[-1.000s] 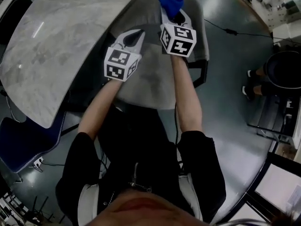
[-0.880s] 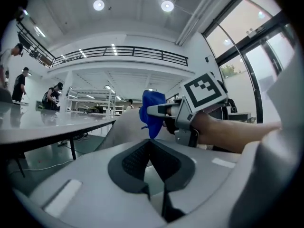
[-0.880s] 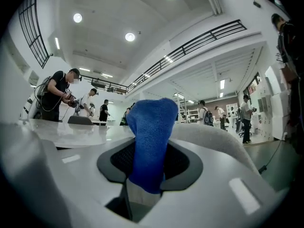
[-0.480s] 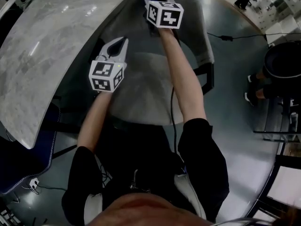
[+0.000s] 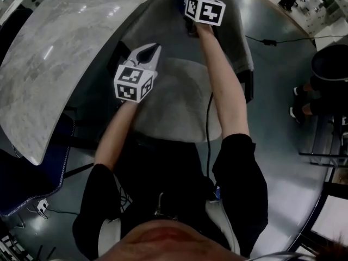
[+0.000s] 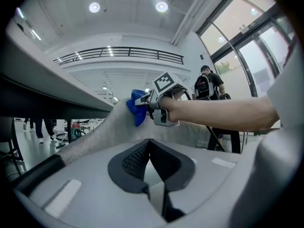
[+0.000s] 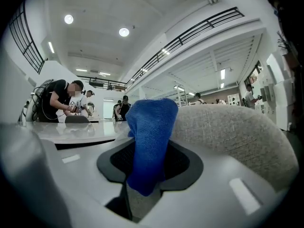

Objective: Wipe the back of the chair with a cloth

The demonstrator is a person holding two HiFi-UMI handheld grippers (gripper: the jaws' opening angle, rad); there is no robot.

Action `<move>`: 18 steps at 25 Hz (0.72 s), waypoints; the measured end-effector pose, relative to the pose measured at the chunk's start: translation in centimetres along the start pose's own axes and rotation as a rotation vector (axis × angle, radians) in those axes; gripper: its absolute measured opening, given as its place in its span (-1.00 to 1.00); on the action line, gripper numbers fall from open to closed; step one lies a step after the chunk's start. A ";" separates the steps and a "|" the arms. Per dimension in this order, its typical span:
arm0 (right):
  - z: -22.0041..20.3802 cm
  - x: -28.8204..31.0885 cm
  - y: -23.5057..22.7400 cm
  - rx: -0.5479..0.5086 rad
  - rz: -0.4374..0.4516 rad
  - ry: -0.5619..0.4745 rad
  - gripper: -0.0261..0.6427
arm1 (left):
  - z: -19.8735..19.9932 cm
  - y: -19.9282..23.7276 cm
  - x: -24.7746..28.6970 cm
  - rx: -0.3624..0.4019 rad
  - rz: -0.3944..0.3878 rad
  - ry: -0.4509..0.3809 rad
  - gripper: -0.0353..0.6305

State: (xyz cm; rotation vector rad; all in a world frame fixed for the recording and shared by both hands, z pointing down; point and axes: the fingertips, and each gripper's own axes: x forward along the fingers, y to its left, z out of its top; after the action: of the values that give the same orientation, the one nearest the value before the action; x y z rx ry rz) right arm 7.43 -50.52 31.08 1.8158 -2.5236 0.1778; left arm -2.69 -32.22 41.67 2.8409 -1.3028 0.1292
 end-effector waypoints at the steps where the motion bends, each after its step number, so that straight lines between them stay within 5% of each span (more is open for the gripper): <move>1: 0.0 -0.2 -0.6 0.003 -0.009 0.001 -0.49 | -0.1 -0.3 0.2 0.000 -0.005 0.003 -0.86; 18: -1.6 -5.4 -7.7 -0.003 -0.181 0.014 -0.49 | -0.8 -4.5 2.8 0.002 -0.096 0.015 -0.86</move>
State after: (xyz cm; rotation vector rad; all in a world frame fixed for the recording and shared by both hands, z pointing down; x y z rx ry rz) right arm 16.36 -47.66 32.77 2.0199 -2.3325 0.1803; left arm 2.52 -31.35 42.76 2.8918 -1.1623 0.1500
